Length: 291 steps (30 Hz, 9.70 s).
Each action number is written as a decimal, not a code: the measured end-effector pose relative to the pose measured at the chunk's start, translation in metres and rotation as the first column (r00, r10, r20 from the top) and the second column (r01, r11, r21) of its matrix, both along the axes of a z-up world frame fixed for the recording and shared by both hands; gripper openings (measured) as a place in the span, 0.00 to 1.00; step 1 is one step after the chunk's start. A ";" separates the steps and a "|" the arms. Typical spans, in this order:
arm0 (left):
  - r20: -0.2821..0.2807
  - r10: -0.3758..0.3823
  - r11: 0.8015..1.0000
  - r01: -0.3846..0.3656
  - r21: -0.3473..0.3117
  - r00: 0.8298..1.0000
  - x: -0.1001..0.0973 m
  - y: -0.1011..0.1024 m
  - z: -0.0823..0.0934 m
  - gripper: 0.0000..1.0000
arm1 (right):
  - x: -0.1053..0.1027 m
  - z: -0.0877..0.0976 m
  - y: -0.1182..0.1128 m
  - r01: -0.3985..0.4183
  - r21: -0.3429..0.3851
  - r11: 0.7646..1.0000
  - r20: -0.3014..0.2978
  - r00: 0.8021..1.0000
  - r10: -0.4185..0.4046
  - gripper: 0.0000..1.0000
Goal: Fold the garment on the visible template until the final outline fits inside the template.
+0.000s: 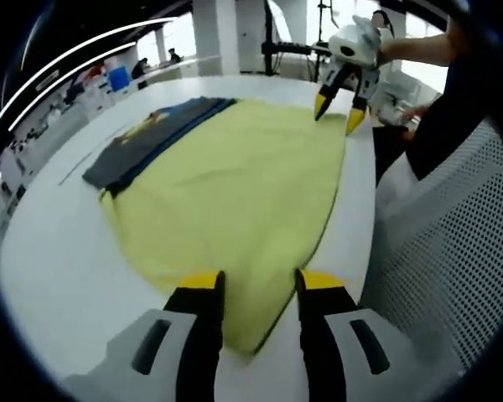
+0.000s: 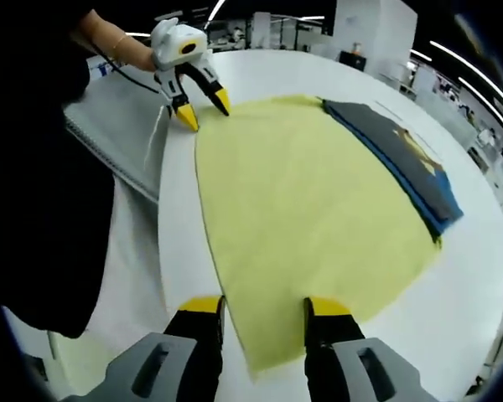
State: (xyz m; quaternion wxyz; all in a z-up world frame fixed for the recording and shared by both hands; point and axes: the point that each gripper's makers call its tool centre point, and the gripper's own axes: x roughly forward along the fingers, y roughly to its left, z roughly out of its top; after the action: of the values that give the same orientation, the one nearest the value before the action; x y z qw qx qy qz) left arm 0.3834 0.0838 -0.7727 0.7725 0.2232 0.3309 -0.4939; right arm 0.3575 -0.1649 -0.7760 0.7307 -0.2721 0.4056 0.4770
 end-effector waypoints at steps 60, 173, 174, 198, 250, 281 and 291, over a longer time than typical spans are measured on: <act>-0.008 0.018 0.997 -0.017 0.074 1.000 -0.020 0.018 0.047 0.01 | -0.014 0.063 0.010 0.056 0.129 0.990 0.013 0.998 -0.058 0.00; 0.505 0.363 0.910 -0.414 -0.012 0.783 0.264 -0.003 0.156 0.01 | 0.270 0.144 -0.019 0.234 -0.202 0.951 0.650 0.758 -0.048 0.00; 0.501 0.356 0.912 -0.410 -0.002 0.789 0.267 -0.004 0.152 0.01 | 0.273 0.139 -0.020 0.238 -0.205 0.949 0.641 0.765 -0.054 0.00; 0.427 0.286 0.913 -0.379 0.149 0.858 0.332 -0.007 0.042 0.01 | 0.326 0.039 -0.028 0.315 -0.103 0.944 0.464 0.854 -0.235 0.00; 0.176 0.621 0.784 -0.609 -0.120 0.764 0.351 0.039 0.032 0.05 | 0.341 0.021 -0.072 0.730 0.242 0.640 0.127 0.630 -0.766 0.04; -0.079 0.529 0.805 -0.529 -0.266 0.845 0.252 0.044 0.065 0.50 | 0.249 0.070 -0.020 0.651 0.318 0.689 -0.148 0.752 -0.642 0.62; -0.047 0.461 0.844 -0.453 -0.287 0.886 0.209 0.042 0.064 0.48 | 0.209 0.066 -0.018 0.620 0.307 0.722 -0.144 0.780 -0.609 0.63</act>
State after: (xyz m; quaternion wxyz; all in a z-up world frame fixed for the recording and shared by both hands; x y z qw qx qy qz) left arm 0.5926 0.1262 -0.7086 0.8959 0.0282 0.2891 -0.3361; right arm 0.5665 -0.1832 -0.7104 0.8758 0.0150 0.3967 0.2746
